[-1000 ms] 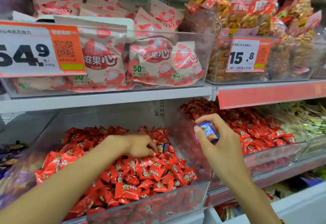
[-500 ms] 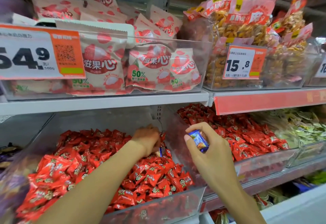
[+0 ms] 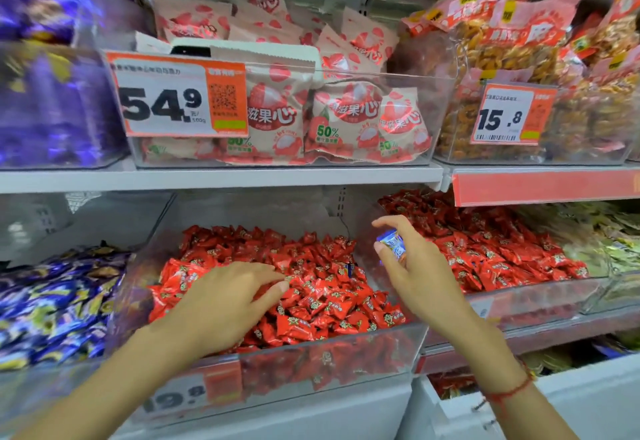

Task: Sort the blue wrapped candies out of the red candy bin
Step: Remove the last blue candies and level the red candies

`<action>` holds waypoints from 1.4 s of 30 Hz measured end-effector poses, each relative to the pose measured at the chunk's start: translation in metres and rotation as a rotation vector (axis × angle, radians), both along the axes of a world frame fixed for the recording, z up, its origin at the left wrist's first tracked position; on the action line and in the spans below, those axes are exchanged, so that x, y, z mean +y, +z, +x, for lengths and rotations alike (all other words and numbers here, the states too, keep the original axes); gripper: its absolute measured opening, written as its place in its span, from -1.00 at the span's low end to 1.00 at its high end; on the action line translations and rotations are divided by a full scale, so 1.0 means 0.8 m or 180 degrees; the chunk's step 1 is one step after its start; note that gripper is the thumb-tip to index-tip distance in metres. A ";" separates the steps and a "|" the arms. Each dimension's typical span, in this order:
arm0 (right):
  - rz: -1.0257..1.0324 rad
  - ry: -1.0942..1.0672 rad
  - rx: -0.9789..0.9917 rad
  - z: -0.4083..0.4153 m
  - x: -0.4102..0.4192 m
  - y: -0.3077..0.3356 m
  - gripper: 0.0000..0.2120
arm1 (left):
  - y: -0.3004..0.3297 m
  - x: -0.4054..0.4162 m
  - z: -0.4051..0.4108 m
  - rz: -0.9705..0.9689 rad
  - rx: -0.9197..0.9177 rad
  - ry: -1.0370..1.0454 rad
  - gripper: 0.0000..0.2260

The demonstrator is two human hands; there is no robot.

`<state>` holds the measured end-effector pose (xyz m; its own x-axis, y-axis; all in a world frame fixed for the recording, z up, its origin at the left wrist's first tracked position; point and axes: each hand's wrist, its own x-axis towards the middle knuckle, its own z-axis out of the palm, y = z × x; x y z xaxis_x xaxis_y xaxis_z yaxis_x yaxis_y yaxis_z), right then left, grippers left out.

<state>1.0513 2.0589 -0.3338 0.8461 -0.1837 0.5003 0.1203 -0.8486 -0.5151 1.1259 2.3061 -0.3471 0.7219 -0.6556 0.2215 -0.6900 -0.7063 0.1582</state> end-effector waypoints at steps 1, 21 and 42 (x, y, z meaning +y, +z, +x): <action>-0.0078 -0.0057 -0.0014 0.005 0.001 0.005 -0.83 | -0.004 0.009 -0.006 0.0002 -0.0007 0.0034 -0.21; -0.1356 -0.0324 0.2754 0.173 0.016 -0.036 -0.77 | -0.026 0.025 -0.004 -0.0257 0.0063 0.0194 -0.34; 0.1359 0.1866 0.0489 0.032 0.204 0.054 -0.81 | 0.039 0.097 -0.082 -0.3966 0.0156 0.0741 -0.90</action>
